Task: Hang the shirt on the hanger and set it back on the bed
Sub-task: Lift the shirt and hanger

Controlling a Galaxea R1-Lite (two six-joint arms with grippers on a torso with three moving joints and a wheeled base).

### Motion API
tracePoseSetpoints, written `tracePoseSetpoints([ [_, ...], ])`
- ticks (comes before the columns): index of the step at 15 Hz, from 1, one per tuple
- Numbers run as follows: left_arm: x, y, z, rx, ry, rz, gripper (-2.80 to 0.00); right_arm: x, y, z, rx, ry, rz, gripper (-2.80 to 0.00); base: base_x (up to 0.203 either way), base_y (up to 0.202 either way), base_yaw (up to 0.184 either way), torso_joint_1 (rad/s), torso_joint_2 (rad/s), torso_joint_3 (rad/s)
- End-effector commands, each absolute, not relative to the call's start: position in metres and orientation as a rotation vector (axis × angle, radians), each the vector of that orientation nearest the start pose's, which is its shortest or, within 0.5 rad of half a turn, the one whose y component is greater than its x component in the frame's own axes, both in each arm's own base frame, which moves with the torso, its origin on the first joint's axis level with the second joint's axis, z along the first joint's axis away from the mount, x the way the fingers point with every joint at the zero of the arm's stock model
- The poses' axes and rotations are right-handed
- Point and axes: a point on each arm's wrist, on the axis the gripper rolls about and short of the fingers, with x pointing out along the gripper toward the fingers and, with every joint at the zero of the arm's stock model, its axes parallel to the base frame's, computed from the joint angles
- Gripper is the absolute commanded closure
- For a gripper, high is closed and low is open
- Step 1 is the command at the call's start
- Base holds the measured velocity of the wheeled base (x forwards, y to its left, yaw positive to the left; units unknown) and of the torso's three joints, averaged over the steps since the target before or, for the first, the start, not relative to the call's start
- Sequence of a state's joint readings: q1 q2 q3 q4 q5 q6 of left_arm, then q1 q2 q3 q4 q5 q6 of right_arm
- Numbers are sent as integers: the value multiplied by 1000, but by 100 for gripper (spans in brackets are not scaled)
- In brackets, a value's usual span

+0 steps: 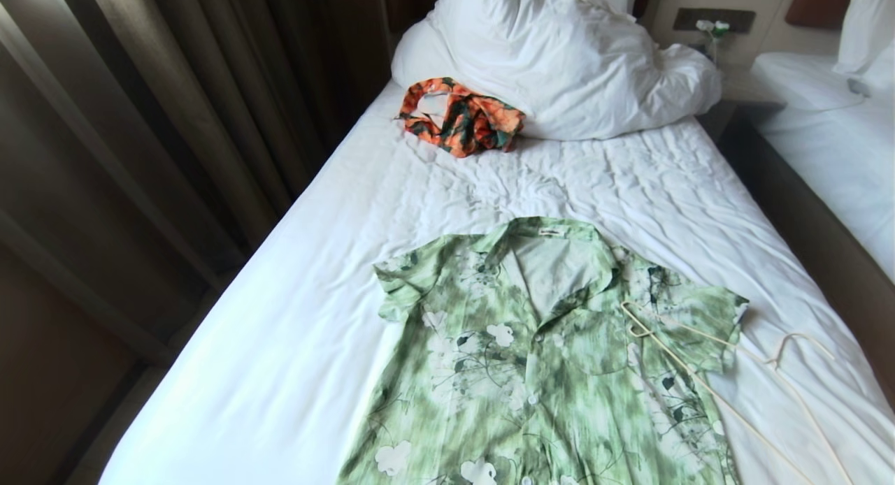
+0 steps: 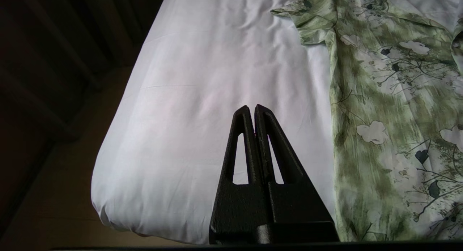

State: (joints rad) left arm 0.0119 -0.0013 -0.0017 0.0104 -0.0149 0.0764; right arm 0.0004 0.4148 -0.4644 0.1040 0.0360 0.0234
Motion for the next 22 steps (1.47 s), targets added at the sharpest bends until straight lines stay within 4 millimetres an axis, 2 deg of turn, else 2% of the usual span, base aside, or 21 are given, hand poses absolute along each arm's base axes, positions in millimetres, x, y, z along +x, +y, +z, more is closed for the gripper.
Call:
tracePoseSetpoints([
  [1,-23,-1,75,77,9,-2,0,42,1,214,65,218,31,0,0,0,0,0,0,0],
  [3,-23,-1,75,77,9,-3,0,80,1,225,153,321,15,0,0,0,0,0,0,0],
  [5,-23,-1,75,77,9,-3,0,114,-1,225,222,420,-23,0,0,0,0,0,0,0],
  [7,-23,-1,75,77,8,-3,0,147,-6,213,261,537,-76,0,0,0,0,0,0,0],
  [9,-23,-1,75,77,9,-3,0,184,-16,191,301,690,-142,0,0,0,0,0,0,0],
  [11,-23,-1,75,77,9,-3,0,210,-29,172,345,827,-205,0,0,0,0,0,0,0],
  [13,-23,-1,75,77,9,-3,0,222,-46,159,411,913,-228,0,0,0,0,0,0,0],
  [15,-23,-1,75,77,9,-3,0,225,-60,149,423,954,-251,0,0,0,0,0,0,0],
  [18,-23,-1,75,76,9,-3,0,224,-92,135,464,992,-275,0,0,0,0,0,0,0],
  [21,-23,-1,75,77,9,-3,0,211,-125,117,534,1056,-234,0,0,0,0,0,0,0],
  [22,-23,-1,75,77,9,-3,0,205,-133,114,561,1062,-195,-280,0,0,0,0,0,0],
])
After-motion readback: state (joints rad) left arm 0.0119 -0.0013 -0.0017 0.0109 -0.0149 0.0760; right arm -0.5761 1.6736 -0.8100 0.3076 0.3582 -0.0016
